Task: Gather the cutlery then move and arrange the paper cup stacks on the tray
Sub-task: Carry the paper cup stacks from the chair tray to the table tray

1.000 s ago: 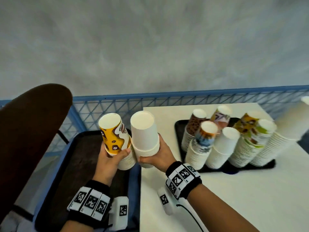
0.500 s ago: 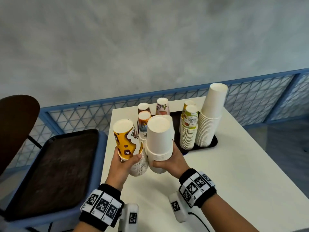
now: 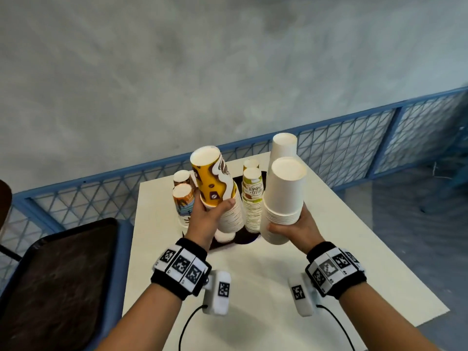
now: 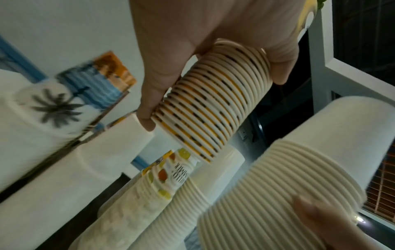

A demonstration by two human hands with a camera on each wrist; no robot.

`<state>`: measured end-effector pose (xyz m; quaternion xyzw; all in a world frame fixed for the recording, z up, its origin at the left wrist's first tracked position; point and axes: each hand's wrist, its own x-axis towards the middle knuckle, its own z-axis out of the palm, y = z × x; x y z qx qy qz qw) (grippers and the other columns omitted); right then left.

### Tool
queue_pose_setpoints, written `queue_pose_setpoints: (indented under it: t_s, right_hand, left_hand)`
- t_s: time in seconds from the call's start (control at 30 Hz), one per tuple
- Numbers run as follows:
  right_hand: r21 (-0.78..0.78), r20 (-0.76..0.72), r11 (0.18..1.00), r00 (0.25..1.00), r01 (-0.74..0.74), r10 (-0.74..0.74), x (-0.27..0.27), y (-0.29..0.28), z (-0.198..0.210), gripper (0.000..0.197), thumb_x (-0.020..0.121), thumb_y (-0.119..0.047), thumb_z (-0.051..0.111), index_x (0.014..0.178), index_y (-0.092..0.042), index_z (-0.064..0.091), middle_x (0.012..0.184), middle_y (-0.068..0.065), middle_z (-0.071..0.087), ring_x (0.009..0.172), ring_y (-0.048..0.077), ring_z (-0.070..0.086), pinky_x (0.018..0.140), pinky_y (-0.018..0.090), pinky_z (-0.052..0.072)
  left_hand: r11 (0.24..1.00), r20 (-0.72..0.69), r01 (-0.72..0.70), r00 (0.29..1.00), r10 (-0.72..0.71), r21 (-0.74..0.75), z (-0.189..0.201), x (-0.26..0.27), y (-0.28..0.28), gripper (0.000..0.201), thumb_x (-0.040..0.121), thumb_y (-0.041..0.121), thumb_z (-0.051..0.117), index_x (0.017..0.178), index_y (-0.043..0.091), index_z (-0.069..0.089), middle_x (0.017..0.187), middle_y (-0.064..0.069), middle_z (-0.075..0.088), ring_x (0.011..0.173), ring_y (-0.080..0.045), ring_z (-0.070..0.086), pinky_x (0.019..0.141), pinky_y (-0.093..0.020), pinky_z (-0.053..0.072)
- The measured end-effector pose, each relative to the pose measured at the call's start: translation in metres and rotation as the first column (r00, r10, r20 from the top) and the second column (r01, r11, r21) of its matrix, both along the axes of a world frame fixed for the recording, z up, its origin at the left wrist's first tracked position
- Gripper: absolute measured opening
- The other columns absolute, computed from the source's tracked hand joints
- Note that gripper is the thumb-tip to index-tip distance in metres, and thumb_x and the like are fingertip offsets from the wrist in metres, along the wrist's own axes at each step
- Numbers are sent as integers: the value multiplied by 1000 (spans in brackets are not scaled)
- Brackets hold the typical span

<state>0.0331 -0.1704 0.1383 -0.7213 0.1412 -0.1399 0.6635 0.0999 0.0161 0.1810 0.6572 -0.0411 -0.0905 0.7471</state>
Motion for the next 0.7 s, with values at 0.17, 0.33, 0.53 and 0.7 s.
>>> queue_pose_setpoints:
  t_s: [0.17,0.33,0.53,0.7]
  right_hand:
    - [3,22,997,997,78,-78,15,-38,12,79,42,-13,82,112,-22,49,103,-6,63,96,16,60,83,32,47]
    - [29,67,991,989,128,-130,38,-84,21,79,49,2,85,119,-10,49,104,0,63,93,12,60,82,29,47]
    - [46,70,984,982,174,-177,66,-141,27,81,47,-5,85,120,-3,50,106,6,64,95,21,61,85,35,49]
    - [62,28,976,978,207,-209,92,-172,24,68,62,11,76,122,-3,46,106,6,58,96,20,55,84,30,41]
  left_hand:
    - [1000,77,-26,997,25,3,32,58,-32,60,67,22,78,119,31,48,121,4,62,114,-21,56,102,-56,39]
    - [996,127,-76,989,70,42,55,108,-75,68,74,16,74,132,23,38,119,5,56,112,-18,52,104,-45,37]
    - [973,123,-118,988,95,196,58,157,-118,73,74,17,74,135,21,33,130,-3,53,110,-21,49,102,-50,39]
    - [952,39,-72,997,63,297,38,185,-141,78,74,23,75,137,25,30,137,-3,48,125,-31,44,102,-58,37]
